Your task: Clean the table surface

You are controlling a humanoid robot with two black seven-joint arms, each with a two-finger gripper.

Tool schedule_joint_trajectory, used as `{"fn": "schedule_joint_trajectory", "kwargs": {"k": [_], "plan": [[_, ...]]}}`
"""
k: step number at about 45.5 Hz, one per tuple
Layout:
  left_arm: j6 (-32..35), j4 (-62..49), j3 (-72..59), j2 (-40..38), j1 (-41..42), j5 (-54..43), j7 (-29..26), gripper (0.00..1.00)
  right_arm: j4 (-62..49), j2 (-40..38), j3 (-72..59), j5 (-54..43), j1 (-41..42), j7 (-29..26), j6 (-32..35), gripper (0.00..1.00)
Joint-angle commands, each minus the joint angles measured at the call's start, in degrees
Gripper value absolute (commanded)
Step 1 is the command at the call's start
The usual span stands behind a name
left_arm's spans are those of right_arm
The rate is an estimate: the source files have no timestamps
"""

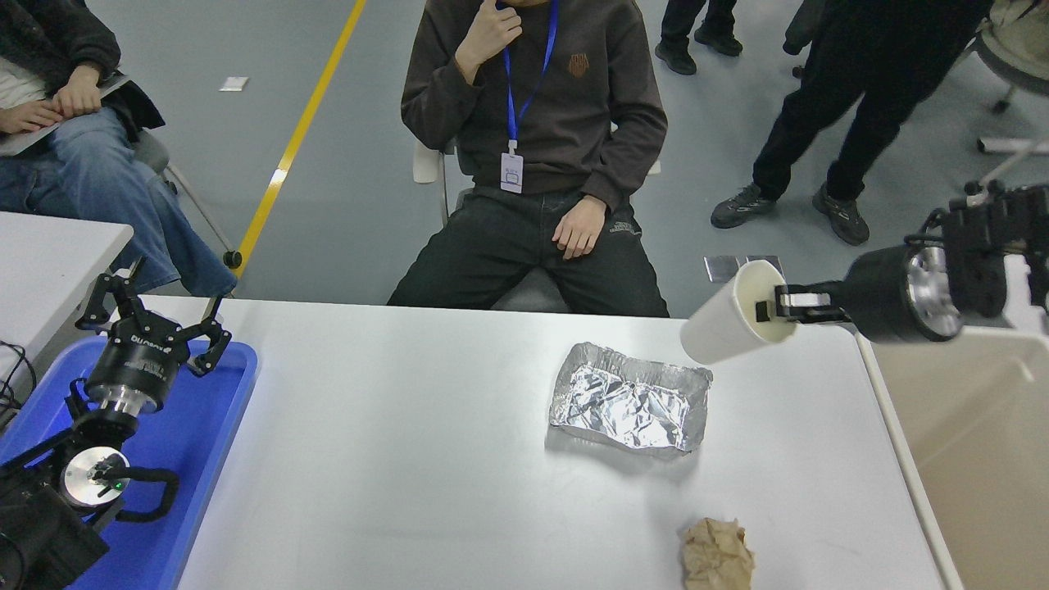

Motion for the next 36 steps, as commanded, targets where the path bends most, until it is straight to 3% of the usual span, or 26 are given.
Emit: {"fn": "schedule_joint_trajectory", "kwargs": {"k": [1, 15, 36], "plan": [[0.1, 0.0, 0.0, 0.0, 0.0, 0.0, 0.0, 1.00, -0.1, -7.4, 0.0, -1.0, -2.6, 0.2, 0.0, 0.00], [0.1, 0.0, 0.0, 0.0, 0.0, 0.0, 0.0, 1.00, -2.7, -13.4, 0.0, -1.3, -7.0, 1.6, -0.6, 0.00], [0.1, 0.0, 0.0, 0.0, 0.0, 0.0, 0.0, 1.00, -11.9, -16.1, -0.1, -1.0, -12.0, 6.6, -1.0, 0.00]]}}
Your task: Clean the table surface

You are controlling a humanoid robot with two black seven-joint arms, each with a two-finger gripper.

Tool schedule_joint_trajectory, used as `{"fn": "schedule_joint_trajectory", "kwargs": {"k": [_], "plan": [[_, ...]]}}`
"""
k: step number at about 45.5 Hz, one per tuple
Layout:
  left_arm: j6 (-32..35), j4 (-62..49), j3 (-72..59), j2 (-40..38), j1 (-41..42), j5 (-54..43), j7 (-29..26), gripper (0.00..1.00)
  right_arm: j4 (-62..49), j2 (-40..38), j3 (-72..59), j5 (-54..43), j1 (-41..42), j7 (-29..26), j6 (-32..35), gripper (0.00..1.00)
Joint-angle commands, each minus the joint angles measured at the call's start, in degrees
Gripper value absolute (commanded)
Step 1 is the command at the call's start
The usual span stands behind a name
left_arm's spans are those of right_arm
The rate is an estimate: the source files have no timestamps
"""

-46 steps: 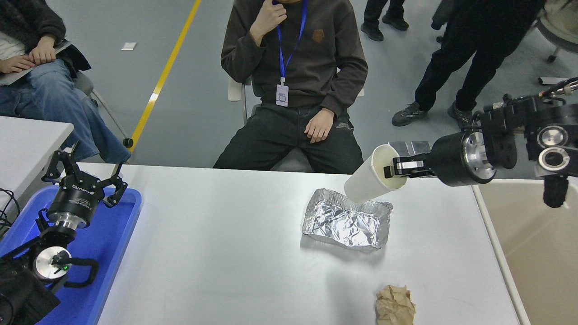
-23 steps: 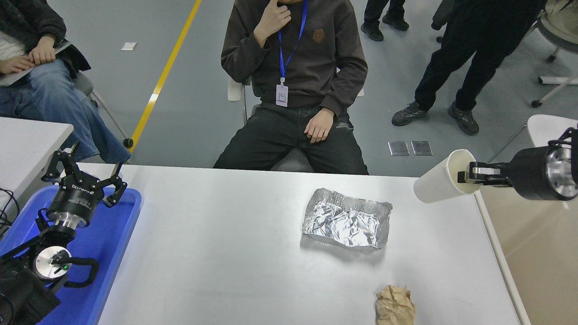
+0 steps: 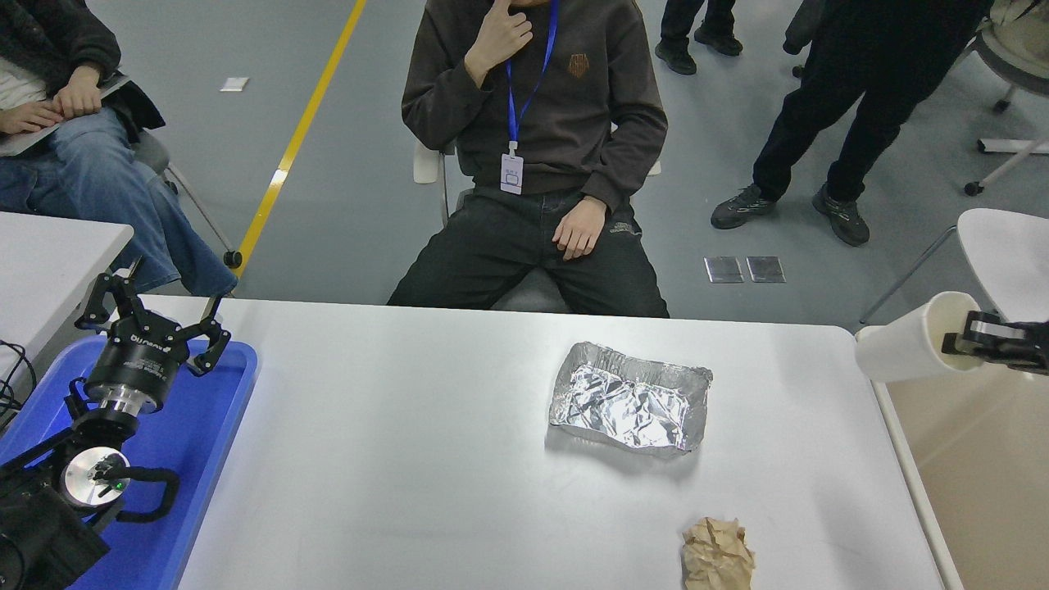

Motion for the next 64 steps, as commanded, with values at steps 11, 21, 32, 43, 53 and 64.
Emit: {"fn": "schedule_joint_trajectory", "kwargs": {"k": [11, 21, 32, 43, 53, 64], "plan": [[0.0, 0.0, 0.0, 0.0, 0.0, 0.0, 0.0, 1.00, -9.6, -2.0, 0.0, 1.0, -8.6, 9.2, -4.1, 0.00], [0.0, 0.0, 0.0, 0.0, 0.0, 0.0, 0.0, 1.00, -15.6, 1.1, 0.1, 0.8, -16.2, 10.4, -10.8, 0.00], [0.0, 0.0, 0.0, 0.0, 0.0, 0.0, 0.0, 1.00, -22.8, 5.6, 0.2, 0.9, -22.0, 12.6, -15.1, 0.00], [0.0, 0.0, 0.0, 0.0, 0.0, 0.0, 0.0, 1.00, -32.0, 10.7, 0.3, 1.6, -27.5, 15.8, -16.9, 0.00], [0.0, 0.0, 0.0, 0.0, 0.0, 0.0, 0.0, 1.00, -41.5, 16.2, 0.6, 2.8, -31.2, 17.8, -17.5, 0.00], [0.0, 0.0, 0.0, 0.0, 0.0, 0.0, 0.0, 1.00, -52.8, 22.6, 0.6, 6.4, -36.7, 20.7, -17.3, 0.00]]}}
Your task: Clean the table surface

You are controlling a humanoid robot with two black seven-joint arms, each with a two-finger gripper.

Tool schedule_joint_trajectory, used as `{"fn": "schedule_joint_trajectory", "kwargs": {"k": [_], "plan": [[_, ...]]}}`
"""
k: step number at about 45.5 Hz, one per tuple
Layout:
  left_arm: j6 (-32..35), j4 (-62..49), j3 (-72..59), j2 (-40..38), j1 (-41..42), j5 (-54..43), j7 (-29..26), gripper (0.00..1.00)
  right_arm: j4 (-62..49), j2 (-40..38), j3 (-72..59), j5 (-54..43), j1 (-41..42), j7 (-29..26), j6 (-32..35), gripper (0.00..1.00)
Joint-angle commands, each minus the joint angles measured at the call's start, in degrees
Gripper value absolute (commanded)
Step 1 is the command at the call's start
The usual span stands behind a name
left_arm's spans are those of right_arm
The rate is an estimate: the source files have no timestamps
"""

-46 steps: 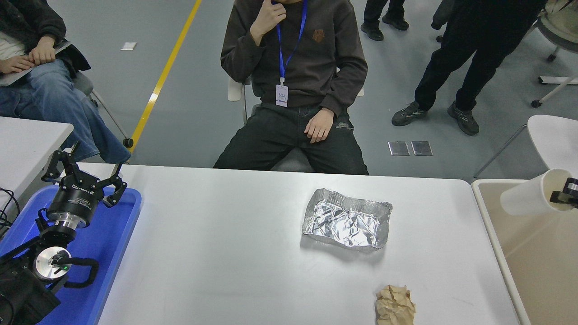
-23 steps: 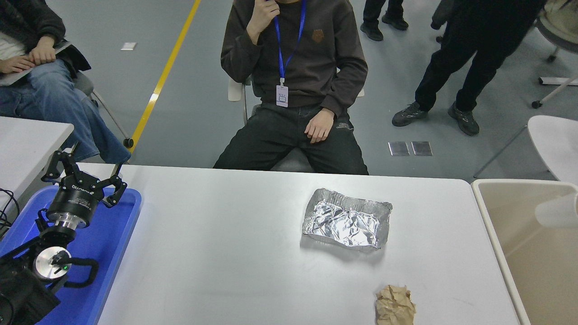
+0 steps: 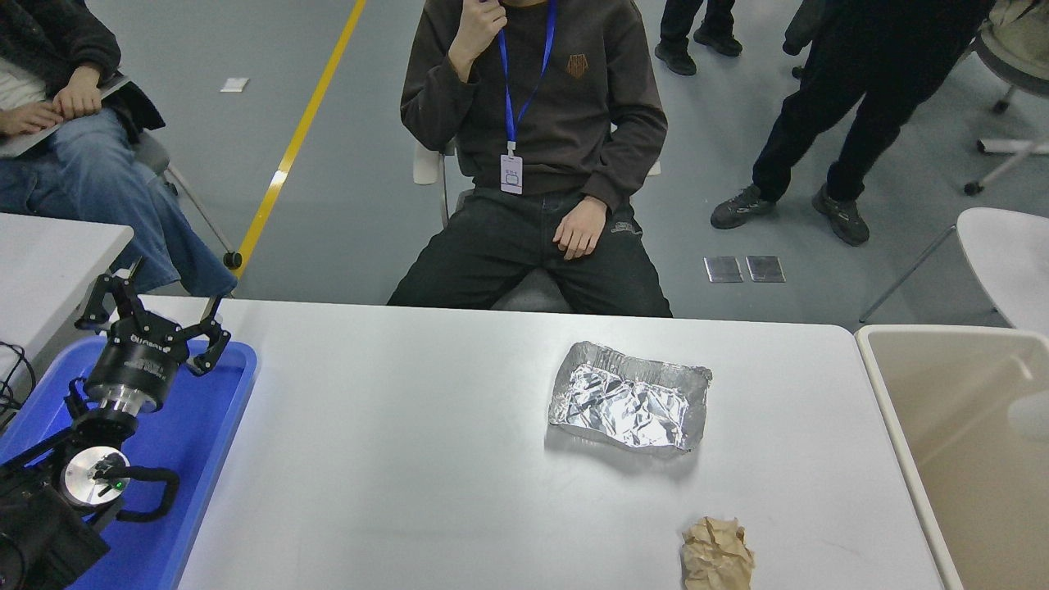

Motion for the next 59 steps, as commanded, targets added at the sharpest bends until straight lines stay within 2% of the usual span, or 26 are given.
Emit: {"fn": "schedule_joint_trajectory", "kwargs": {"k": [1, 14, 20, 33, 57, 58, 59], "plan": [[0.0, 0.0, 0.0, 0.0, 0.0, 0.0, 0.0, 1.00, -11.7, 6.8, 0.0, 3.1, -5.5, 2.9, -0.2, 0.00], [0.0, 0.0, 0.0, 0.0, 0.0, 0.0, 0.0, 1.00, -32.4, 18.9, 0.0, 3.5, -10.2, 7.2, 0.7, 0.00], [0.0, 0.0, 0.0, 0.0, 0.0, 0.0, 0.0, 1.00, -39.8, 23.3, -0.1, 3.5, -10.7, 8.2, 3.1, 0.00], [0.0, 0.0, 0.0, 0.0, 0.0, 0.0, 0.0, 1.00, -44.1, 27.3, -0.7, 4.2, -10.8, 7.6, 3.0, 0.00], [0.0, 0.0, 0.0, 0.0, 0.0, 0.0, 0.0, 1.00, -44.6, 27.6, -0.8, 4.2, -11.4, 7.4, 2.8, 0.00], [0.0, 0.0, 0.0, 0.0, 0.0, 0.0, 0.0, 1.00, -44.6, 27.6, -0.8, 4.2, -11.4, 7.4, 2.8, 0.01], [0.0, 0.0, 0.0, 0.0, 0.0, 0.0, 0.0, 1.00, -44.7, 27.5, -0.8, 4.1, -11.4, 7.4, 2.8, 0.11]]}}
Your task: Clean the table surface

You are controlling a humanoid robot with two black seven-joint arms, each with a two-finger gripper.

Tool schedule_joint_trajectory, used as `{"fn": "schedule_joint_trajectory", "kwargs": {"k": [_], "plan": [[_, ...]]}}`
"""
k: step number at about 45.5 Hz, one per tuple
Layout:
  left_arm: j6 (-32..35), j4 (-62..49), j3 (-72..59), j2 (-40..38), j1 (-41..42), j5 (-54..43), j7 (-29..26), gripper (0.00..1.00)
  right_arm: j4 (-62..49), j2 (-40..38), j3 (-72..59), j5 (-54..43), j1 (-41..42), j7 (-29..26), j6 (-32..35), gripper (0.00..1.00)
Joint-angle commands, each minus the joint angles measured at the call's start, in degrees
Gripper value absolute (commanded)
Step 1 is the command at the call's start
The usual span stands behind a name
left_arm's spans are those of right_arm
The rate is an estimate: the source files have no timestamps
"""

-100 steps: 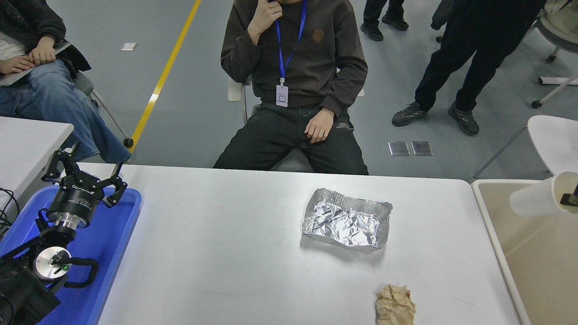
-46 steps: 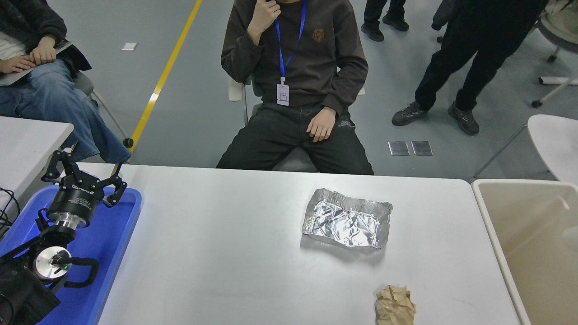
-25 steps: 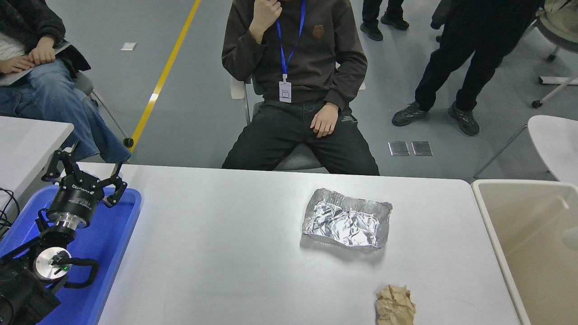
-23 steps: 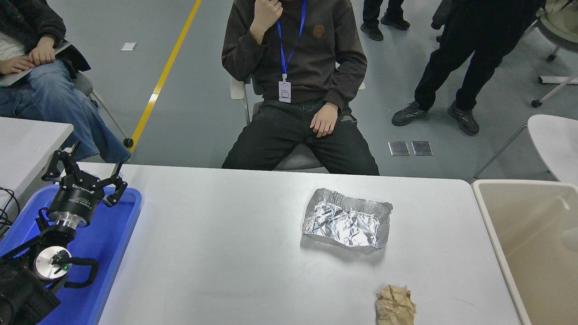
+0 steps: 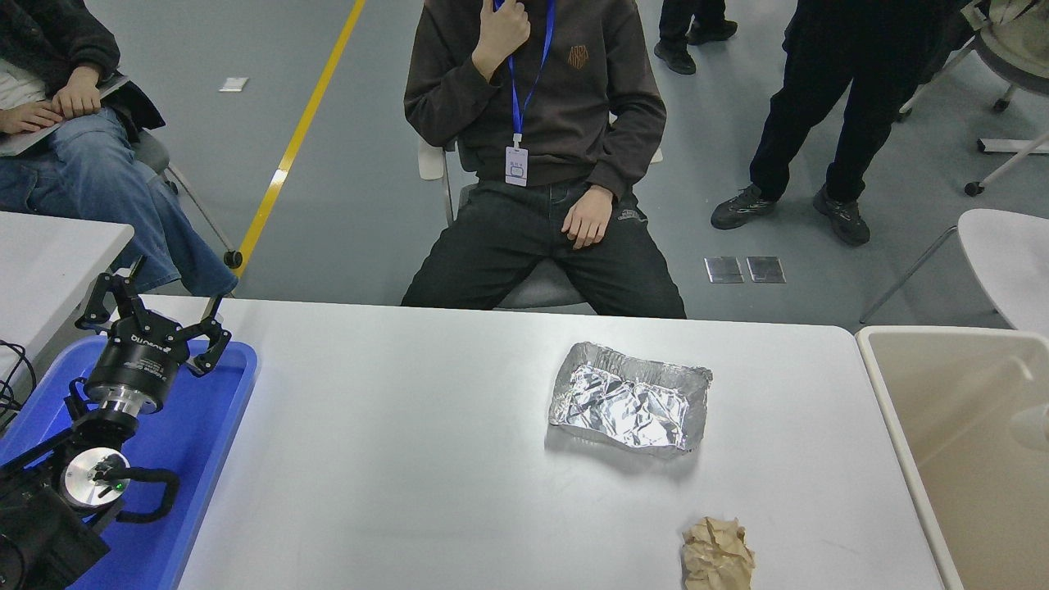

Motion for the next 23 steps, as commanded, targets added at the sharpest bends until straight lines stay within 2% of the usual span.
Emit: {"fn": "schedule_joint_trajectory", "kwargs": {"k": [1, 4, 5, 6, 7, 8, 17, 23], "plan": [[0.0, 0.0, 0.0, 0.0, 0.0, 0.0, 0.0, 1.00, -0.6, 0.2, -0.1, 0.0, -0.3, -0.2, -0.1, 0.19], [0.0, 0.0, 0.0, 0.0, 0.0, 0.0, 0.0, 1.00, -0.9, 0.1, -0.5, 0.0, -0.3, -0.1, -0.1, 0.25], [0.0, 0.0, 0.0, 0.0, 0.0, 0.0, 0.0, 1.00, -1.1, 0.2, -0.6, 0.0, -0.3, -0.1, -0.1, 0.32], [0.0, 0.0, 0.0, 0.0, 0.0, 0.0, 0.0, 1.00, -1.3, 0.2, -0.6, 0.0, -0.3, -0.1, -0.1, 0.44], [0.0, 0.0, 0.0, 0.0, 0.0, 0.0, 0.0, 1.00, -1.4, 0.2, -0.6, 0.0, -0.3, -0.1, -0.3, 0.76], [0.0, 0.0, 0.0, 0.0, 0.0, 0.0, 0.0, 1.00, -1.4, 0.2, -0.6, 0.0, -0.3, -0.1, -0.3, 0.85], [0.0, 0.0, -0.1, 0.0, 0.0, 0.0, 0.0, 1.00, -1.4, 0.0, -0.6, 0.0, -0.7, -0.1, -0.3, 0.96], [0.0, 0.0, 0.0, 0.0, 0.0, 0.0, 0.0, 1.00, -1.4, -0.3, -0.3, 0.0, -0.7, 0.0, -0.3, 0.96]]}}
